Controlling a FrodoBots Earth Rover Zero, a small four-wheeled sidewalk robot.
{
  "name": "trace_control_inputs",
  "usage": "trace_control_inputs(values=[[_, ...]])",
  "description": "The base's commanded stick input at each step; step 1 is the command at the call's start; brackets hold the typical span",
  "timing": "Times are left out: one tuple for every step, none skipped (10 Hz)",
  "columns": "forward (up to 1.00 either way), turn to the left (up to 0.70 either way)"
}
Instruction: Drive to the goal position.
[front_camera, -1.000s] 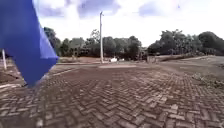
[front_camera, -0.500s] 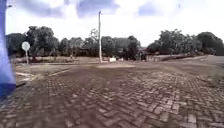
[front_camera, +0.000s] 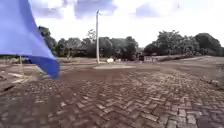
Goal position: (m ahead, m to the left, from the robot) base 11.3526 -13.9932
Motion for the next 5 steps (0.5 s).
trace_control_inputs(values=[[0.70, 0.00], [0.70, 0.00], [0.70, 0.00], [0.70, 0.00], [0.70, 0.00]])
